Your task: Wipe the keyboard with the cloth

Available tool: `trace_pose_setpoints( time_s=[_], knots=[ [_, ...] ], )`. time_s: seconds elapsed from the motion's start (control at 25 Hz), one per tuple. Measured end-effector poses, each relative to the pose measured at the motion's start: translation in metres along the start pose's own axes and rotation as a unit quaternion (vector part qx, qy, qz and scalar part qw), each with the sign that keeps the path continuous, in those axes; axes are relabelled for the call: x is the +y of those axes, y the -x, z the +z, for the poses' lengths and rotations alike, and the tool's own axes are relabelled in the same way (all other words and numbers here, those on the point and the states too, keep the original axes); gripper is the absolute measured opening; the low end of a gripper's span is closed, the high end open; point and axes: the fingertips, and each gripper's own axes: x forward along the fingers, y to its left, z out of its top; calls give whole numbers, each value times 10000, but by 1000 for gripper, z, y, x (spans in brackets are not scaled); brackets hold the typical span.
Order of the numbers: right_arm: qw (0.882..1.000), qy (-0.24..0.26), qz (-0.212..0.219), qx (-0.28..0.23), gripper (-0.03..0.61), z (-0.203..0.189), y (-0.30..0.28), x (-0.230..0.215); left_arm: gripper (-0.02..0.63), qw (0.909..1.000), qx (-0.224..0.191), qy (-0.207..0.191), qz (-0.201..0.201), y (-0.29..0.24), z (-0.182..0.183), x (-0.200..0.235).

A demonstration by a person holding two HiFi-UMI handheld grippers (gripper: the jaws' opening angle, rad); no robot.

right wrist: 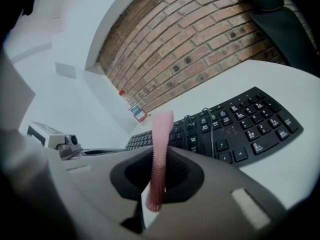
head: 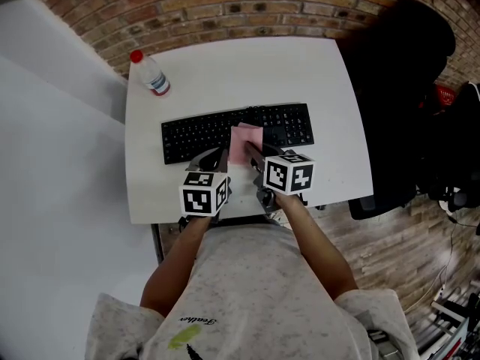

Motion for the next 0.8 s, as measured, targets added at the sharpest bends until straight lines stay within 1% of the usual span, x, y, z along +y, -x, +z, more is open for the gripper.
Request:
trace_pose_setpoints(
  time_s=[0.6,0.8],
  knots=[
    [9998,-40,-43,-194,20,18,33,-36,-8,9999,-10,-134,-36,-16,8,-37],
    [9996,-75,-104,-257,20,25,44,-54,-6,9997,-135,-178,-16,-23,13,-51]
  ],
)
